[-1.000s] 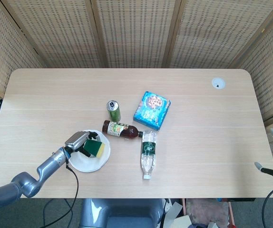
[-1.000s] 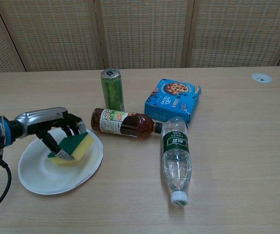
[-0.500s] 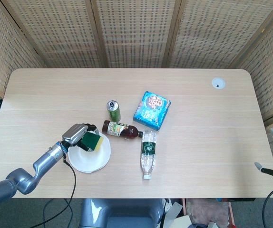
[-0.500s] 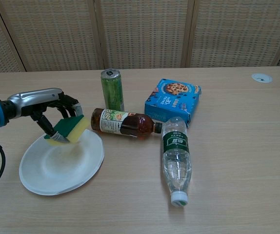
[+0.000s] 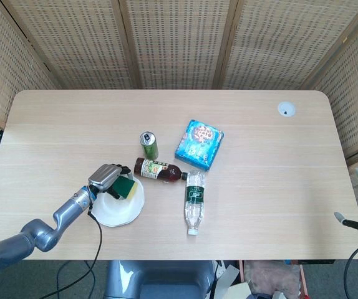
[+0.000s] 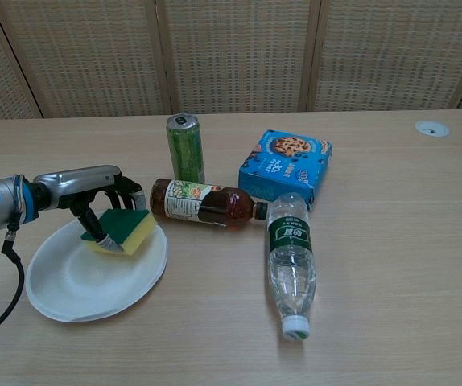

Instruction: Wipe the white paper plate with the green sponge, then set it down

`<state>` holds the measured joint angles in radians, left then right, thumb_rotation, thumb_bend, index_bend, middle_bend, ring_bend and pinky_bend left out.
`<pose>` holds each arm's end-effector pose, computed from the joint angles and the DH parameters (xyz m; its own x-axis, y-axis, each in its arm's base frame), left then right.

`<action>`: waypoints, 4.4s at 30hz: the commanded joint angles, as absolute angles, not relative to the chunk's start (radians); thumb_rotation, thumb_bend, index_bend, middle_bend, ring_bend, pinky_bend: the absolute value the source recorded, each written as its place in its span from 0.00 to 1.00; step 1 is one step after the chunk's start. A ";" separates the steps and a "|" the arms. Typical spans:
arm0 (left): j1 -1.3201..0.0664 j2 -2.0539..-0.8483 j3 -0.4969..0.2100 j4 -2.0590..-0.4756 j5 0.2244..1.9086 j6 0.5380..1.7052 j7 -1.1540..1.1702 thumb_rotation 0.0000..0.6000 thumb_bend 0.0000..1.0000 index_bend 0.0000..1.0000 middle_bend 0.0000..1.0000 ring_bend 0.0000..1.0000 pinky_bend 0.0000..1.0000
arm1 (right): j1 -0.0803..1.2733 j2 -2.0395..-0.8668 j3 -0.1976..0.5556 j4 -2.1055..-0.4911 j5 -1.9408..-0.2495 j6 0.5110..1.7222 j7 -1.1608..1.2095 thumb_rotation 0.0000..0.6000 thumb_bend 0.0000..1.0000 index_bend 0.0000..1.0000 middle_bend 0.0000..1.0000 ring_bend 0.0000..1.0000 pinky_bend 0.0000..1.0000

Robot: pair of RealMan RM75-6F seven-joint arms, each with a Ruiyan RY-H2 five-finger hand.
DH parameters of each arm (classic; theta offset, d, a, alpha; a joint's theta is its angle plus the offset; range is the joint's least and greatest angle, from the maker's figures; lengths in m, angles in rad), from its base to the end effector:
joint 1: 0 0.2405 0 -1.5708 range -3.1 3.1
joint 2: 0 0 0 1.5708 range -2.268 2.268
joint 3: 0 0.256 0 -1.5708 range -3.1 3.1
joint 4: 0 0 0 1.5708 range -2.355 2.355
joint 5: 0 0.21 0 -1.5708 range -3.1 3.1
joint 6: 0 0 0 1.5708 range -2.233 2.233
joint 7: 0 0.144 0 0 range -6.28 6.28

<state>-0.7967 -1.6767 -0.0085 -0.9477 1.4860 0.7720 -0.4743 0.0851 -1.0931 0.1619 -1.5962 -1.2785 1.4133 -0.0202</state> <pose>-0.2184 0.3696 -0.0537 0.3264 0.5096 0.7961 0.9201 -0.3640 -0.1443 -0.3384 -0.2015 0.1891 0.4120 0.0402 0.9103 -0.8950 0.2053 0.3960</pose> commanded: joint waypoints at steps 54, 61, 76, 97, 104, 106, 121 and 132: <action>-0.775 -1.631 -0.027 -1.065 1.510 0.878 -0.593 1.00 0.00 0.48 0.37 0.31 0.30 | 0.077 -1.078 0.161 -1.608 -1.294 1.429 0.007 1.00 0.00 0.00 0.00 0.00 0.00; -0.762 -1.658 -0.013 -1.028 1.491 0.848 -0.618 1.00 0.00 0.48 0.37 0.31 0.30 | 0.078 -1.080 0.160 -1.608 -1.293 1.425 0.003 1.00 0.00 0.00 0.00 0.00 0.00; -0.751 -1.762 0.010 -0.894 1.505 0.828 -0.741 1.00 0.00 0.48 0.38 0.31 0.30 | 0.079 -1.080 0.162 -1.604 -1.287 1.422 0.006 1.00 0.00 0.00 0.00 0.00 0.00; -0.774 -1.619 0.042 -0.888 1.577 0.879 -0.232 1.00 0.27 0.50 0.40 0.31 0.33 | 0.080 -1.076 0.159 -1.613 -1.296 1.421 0.008 1.00 0.00 0.00 0.00 0.00 0.00; -0.795 -1.650 0.050 -0.856 1.622 0.913 -0.010 1.00 0.31 0.50 0.40 0.31 0.36 | 0.082 -1.078 0.158 -1.614 -1.295 1.418 0.004 1.00 0.00 0.00 0.00 0.00 0.00; -0.798 -1.656 0.049 -0.860 1.622 0.910 0.029 1.00 0.31 0.50 0.40 0.31 0.36 | 0.082 -1.077 0.158 -1.613 -1.294 1.417 0.006 1.00 0.00 0.00 0.00 0.00 0.00; -0.807 -1.752 0.034 -0.815 1.594 0.878 0.216 1.00 0.31 0.51 0.40 0.31 0.38 | 0.080 -1.072 0.157 -1.612 -1.296 1.417 0.019 1.00 0.00 0.00 0.00 0.00 0.00; -0.788 -1.769 0.031 -0.787 1.573 0.889 0.208 1.00 0.31 0.51 0.40 0.31 0.38 | 0.080 -1.070 0.157 -1.613 -1.298 1.416 0.027 1.00 0.00 0.00 0.00 0.00 0.00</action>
<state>-0.7917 -1.7773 0.0353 -0.7845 1.5716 0.8668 0.2252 0.0804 -1.0709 0.1564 -1.6123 -1.2985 1.4153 0.0261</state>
